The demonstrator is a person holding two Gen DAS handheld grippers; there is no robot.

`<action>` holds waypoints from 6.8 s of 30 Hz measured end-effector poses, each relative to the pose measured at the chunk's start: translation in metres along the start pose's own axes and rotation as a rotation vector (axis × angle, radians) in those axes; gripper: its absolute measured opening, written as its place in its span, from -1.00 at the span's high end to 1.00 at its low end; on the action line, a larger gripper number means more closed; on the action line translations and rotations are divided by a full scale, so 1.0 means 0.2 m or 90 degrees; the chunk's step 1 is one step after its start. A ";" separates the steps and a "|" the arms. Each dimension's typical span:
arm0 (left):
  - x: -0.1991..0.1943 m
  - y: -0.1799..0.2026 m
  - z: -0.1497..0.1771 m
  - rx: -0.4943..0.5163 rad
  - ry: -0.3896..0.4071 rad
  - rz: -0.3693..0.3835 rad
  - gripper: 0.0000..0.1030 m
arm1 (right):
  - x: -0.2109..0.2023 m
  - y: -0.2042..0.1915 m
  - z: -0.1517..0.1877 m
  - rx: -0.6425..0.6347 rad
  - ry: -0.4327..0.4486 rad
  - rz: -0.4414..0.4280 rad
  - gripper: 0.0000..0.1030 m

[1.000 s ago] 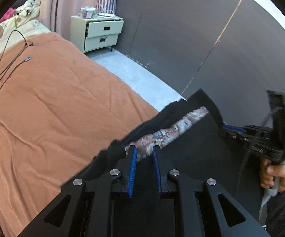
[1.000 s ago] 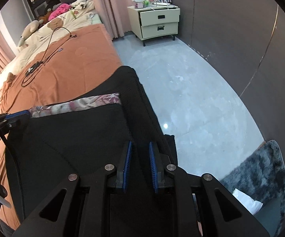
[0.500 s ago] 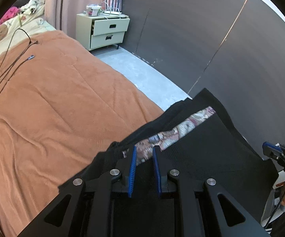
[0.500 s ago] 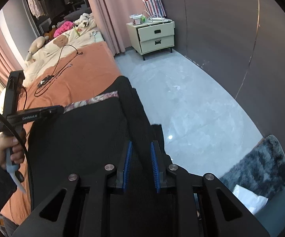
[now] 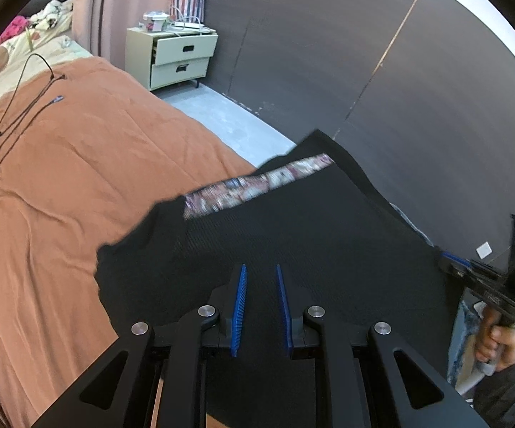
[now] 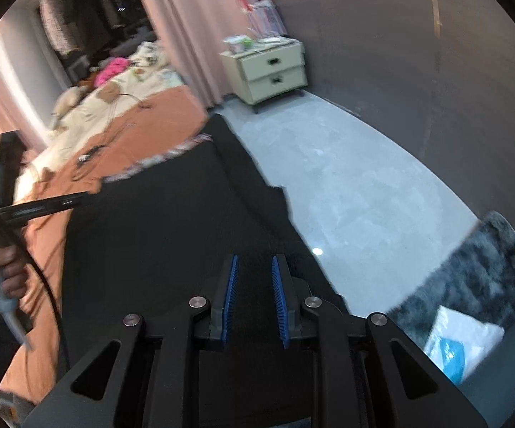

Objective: Fold small clothes

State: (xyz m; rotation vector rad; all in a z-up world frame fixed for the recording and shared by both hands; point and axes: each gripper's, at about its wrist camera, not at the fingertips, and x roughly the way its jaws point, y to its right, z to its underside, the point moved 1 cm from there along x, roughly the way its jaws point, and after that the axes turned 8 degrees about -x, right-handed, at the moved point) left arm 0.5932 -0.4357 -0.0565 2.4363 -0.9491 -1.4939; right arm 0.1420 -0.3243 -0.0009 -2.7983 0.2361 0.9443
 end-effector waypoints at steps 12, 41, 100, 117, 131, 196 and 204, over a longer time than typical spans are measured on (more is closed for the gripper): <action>-0.17 0.01 0.20 -0.036 0.011 0.015 0.27 | -0.07 0.06 0.22 0.073 -0.010 0.039 0.67; -0.95 0.13 0.66 -0.030 0.148 -0.043 -0.99 | -0.85 -0.42 0.45 -0.022 0.084 0.076 -1.00; -2.22 -0.18 2.14 -0.100 0.406 -0.286 -0.99 | -1.29 -0.87 1.17 -0.186 0.214 -0.047 -1.00; -2.17 -0.20 2.36 -0.124 0.425 -0.304 -0.99 | -1.26 -0.91 1.36 -0.166 0.200 -0.064 -1.00; -2.20 -0.20 2.42 -0.128 0.430 -0.302 -0.99 | -1.25 -0.99 1.38 -0.172 0.197 -0.066 -1.00; -2.14 -0.10 2.40 -0.111 0.428 -0.293 -0.99 | -1.22 -0.94 1.34 -0.178 0.196 -0.046 -1.00; -2.13 -0.08 2.39 -0.108 0.425 -0.293 -0.99 | -1.22 -0.92 1.32 -0.186 0.196 -0.041 -1.00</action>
